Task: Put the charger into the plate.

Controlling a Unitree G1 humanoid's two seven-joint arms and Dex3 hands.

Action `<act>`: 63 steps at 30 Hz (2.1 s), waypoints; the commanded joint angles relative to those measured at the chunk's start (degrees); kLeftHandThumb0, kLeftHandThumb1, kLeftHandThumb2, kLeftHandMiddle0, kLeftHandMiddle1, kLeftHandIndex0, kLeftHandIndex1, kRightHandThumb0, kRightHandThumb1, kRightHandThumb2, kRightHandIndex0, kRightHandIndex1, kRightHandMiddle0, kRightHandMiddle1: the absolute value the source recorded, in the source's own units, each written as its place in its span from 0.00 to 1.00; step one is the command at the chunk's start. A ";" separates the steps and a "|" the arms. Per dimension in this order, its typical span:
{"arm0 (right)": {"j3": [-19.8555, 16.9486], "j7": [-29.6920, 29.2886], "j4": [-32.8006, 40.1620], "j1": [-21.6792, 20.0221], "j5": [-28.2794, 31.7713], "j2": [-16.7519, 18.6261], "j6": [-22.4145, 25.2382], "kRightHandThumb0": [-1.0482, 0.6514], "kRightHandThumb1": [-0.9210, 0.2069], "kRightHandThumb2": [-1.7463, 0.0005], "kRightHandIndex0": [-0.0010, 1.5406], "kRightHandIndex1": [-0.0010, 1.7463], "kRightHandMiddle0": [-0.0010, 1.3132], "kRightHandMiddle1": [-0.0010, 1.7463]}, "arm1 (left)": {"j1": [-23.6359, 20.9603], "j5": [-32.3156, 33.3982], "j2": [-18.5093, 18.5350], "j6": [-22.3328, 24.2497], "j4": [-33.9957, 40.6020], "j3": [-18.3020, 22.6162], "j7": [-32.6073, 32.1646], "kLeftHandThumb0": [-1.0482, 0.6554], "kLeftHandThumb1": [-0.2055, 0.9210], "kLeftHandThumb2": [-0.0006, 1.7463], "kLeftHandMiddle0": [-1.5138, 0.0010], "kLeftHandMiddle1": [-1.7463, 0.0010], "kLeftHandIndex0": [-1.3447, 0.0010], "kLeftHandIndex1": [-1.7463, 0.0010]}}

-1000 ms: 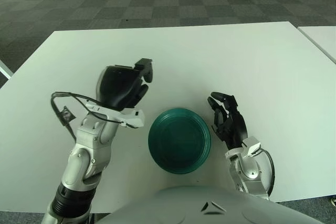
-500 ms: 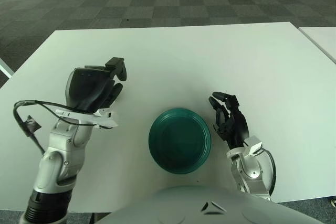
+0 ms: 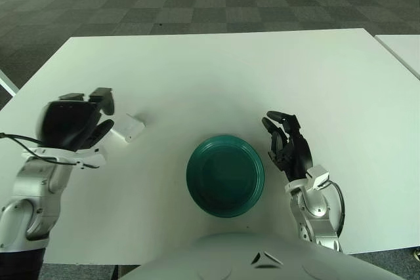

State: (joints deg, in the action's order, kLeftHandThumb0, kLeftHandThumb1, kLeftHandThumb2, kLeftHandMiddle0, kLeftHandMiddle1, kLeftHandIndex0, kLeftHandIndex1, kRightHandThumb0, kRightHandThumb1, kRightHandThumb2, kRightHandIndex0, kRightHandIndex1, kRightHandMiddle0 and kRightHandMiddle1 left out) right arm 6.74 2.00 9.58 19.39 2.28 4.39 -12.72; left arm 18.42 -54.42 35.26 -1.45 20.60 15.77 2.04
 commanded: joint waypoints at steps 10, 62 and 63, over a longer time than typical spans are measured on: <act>-1.72 0.75 -2.16 -2.50 1.52 -0.64 0.72 0.24 0.00 0.62 0.17 0.19 0.00 0.69 | -5.89 -5.62 -1.20 10.96 -6.99 -4.08 1.45 0.00 1.00 0.43 0.97 0.93 1.00 0.53; -14.99 6.49 -30.33 -14.83 8.77 -6.98 5.13 0.19 0.00 0.52 0.15 0.08 0.00 0.51 | -22.81 5.65 -3.48 15.57 -22.45 -15.77 1.91 0.00 1.00 0.22 1.00 1.00 1.00 1.00; -15.26 6.76 -30.48 -14.79 9.10 -6.97 4.64 0.19 0.00 0.52 0.15 0.08 0.00 0.51 | -23.03 6.15 -3.95 15.88 -22.79 -15.82 1.71 0.00 1.00 0.22 1.00 1.00 1.00 1.00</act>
State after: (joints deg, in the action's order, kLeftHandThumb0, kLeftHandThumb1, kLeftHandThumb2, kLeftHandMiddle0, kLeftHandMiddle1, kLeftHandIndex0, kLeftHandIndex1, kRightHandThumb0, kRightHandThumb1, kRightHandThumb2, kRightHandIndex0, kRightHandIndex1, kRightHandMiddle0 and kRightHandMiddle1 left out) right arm -8.24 8.17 -15.06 0.96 10.28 -3.99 -10.86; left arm -2.94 -49.55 32.25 13.87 -1.05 0.53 5.07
